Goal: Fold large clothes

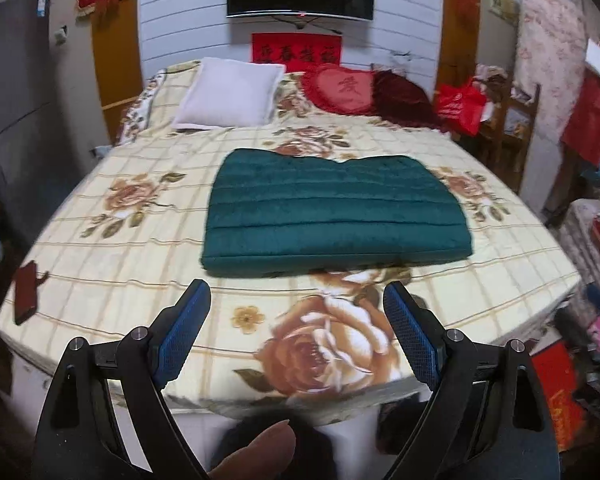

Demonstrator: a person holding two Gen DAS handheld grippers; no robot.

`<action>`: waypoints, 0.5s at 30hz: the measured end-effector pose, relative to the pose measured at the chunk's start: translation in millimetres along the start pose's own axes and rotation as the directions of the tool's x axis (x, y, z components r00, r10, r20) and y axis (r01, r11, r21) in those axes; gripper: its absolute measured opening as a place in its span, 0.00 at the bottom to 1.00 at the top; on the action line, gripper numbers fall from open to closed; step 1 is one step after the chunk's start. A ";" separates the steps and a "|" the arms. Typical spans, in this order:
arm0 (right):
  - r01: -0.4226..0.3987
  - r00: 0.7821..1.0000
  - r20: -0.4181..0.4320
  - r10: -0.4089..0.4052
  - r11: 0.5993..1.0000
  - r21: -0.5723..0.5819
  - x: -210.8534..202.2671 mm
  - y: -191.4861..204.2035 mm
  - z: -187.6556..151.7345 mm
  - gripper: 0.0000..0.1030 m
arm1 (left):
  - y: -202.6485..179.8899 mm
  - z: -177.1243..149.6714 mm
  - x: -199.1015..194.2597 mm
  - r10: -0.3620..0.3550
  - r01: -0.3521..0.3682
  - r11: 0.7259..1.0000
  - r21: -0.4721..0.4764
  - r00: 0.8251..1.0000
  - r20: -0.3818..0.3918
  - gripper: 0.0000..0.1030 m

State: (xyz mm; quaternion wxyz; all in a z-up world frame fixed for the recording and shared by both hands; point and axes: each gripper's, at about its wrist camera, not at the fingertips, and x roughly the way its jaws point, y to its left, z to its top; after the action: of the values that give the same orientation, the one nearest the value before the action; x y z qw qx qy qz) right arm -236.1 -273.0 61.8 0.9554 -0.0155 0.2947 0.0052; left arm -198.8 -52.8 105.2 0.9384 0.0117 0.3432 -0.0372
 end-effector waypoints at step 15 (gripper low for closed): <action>0.076 0.997 0.007 -0.076 0.997 0.012 -22.9 -18.5 10.7 0.82 | -22.2 -5.1 24.8 -0.056 0.056 0.998 -0.005 0.997 -0.061 0.86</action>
State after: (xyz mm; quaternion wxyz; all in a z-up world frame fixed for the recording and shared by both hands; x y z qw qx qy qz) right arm -248.7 -291.2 84.0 0.9561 -0.0210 0.2904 -0.0330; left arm -185.0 -76.2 85.3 0.9262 0.0016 0.3719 -0.0625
